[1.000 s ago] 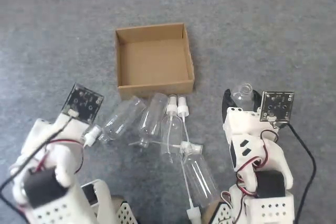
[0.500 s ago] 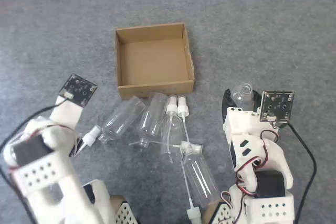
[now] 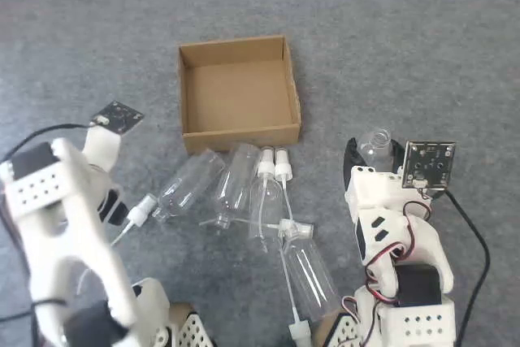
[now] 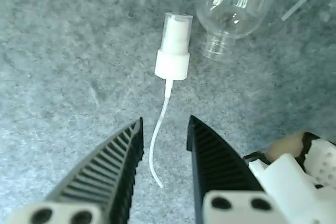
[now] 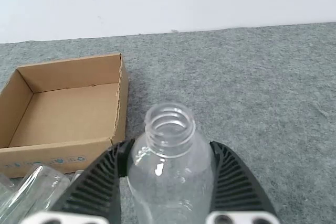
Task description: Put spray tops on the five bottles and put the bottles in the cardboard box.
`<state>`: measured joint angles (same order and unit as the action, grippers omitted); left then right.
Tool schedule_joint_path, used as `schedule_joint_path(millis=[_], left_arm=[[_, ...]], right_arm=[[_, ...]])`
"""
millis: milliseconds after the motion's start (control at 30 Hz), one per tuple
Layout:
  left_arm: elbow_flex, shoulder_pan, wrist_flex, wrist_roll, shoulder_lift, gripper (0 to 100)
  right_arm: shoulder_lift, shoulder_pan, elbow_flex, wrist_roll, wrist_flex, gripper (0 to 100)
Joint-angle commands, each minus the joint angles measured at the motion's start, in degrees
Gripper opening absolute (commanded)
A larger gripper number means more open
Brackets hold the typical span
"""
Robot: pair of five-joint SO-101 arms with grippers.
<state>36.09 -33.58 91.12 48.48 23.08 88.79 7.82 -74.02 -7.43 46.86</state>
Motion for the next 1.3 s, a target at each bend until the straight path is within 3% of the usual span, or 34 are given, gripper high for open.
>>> schedule_joint_path(millis=[0, 233, 767, 1067, 1267], left_arm=[[-5.67, 1.49, -1.32, 0.62, -6.68, 13], [-9.27, 4.75, -1.32, 0.35, -17.85, 13], [-21.67, 4.48, -1.41, 0.35, -37.71, 13], [-22.02, 4.57, -5.71, 0.35, -45.36, 13], [-22.20, 4.75, -4.40, 0.53, -45.36, 1]], right_arm=[[0.48, -0.31, 0.53, -0.18, -1.71, 2.8], [0.48, -0.31, 0.53, -0.09, -1.71, 2.8], [0.75, 0.66, 0.00, 0.00, -1.71, 3.0], [0.57, 1.36, -0.09, 0.00, -1.63, 3.1], [0.57, 1.36, -0.09, 0.00, -1.63, 3.1]])
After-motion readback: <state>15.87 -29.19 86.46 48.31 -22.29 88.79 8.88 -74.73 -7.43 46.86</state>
